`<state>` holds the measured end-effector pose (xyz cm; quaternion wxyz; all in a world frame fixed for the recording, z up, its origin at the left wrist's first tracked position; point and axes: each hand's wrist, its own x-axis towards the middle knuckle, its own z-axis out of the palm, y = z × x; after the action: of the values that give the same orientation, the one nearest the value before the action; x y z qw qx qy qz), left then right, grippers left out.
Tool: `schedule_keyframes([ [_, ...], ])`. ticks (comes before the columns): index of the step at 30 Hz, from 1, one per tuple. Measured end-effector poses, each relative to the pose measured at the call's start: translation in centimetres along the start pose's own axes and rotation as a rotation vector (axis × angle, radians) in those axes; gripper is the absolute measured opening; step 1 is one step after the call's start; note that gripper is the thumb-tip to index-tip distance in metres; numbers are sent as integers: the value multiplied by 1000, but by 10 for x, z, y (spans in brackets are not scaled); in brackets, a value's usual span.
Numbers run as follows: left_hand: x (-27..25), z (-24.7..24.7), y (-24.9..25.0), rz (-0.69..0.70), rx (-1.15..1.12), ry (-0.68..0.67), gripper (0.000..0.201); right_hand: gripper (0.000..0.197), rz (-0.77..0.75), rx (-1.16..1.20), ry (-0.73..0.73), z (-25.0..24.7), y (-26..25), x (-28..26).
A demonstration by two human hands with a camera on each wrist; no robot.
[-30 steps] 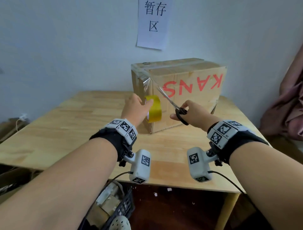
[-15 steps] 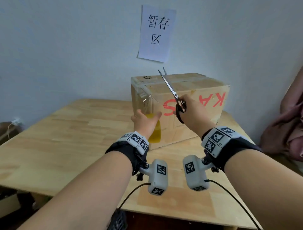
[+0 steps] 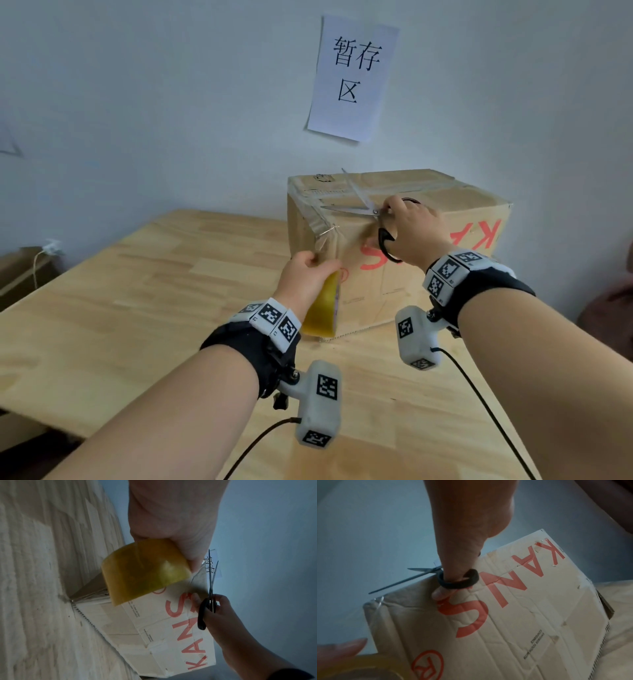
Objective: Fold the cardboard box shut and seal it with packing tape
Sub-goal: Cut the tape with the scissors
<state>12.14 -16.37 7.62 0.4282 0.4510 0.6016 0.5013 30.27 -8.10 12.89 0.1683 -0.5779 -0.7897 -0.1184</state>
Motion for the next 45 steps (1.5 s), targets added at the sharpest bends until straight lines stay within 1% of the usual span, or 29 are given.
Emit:
schedule_keyframes([
  [3,6,-9,0,8,37,-28,56,50,27,24,48,5,0,1],
  [6,11,-21,1,-10,25,-85,37,44,55,33,135,6,-3,-5],
  [8,15,-33,1,1,67,-125,26,45,80,18,152,6,-11,-12],
  [9,18,-39,2,8,95,-143,25,48,95,5,166,7,-16,-15],
  [11,24,-49,3,6,123,-160,33,56,140,-7,207,8,-31,-20],
  [16,35,-61,-1,-48,110,-76,46,69,279,-27,231,15,-74,-22],
  [18,36,-63,-6,-44,109,-58,42,69,298,-23,232,15,-81,-21],
  [20,35,-65,-11,-4,141,-55,38,66,291,-48,218,15,-80,-22],
  [24,35,-72,-12,73,221,-62,42,59,260,-71,196,13,-80,-26],
  [27,39,-73,-10,46,292,-99,35,60,270,-69,179,11,-81,-26],
  [29,40,-72,-11,30,359,-134,40,60,279,-67,170,9,-79,-25],
  [32,42,-72,-11,37,416,-136,40,60,279,-46,147,6,-76,-25],
  [35,44,-77,-12,66,413,-162,37,57,267,3,58,-1,-71,-25],
  [37,44,-80,-15,44,306,-138,38,58,244,47,-30,-12,-68,-27],
  [38,43,-81,-15,22,234,-114,36,57,219,61,-41,-20,-67,-28],
  [40,38,-81,-15,-11,114,-64,30,52,138,96,-13,-36,-72,-33],
  [41,36,-81,-15,-21,77,-45,27,48,108,172,-39,-44,-75,-35],
  [42,34,-80,-16,-26,37,-35,22,45,86,290,-127,-51,-80,-39],
  [43,31,-79,-16,-24,2,-31,14,44,71,396,-263,-56,-84,-44],
  [44,27,-78,-16,-23,-14,-35,7,45,42,426,-400,-60,-87,-48],
  [45,24,-77,-16,-19,-21,-36,3,47,17,380,-506,-62,-89,-51],
])
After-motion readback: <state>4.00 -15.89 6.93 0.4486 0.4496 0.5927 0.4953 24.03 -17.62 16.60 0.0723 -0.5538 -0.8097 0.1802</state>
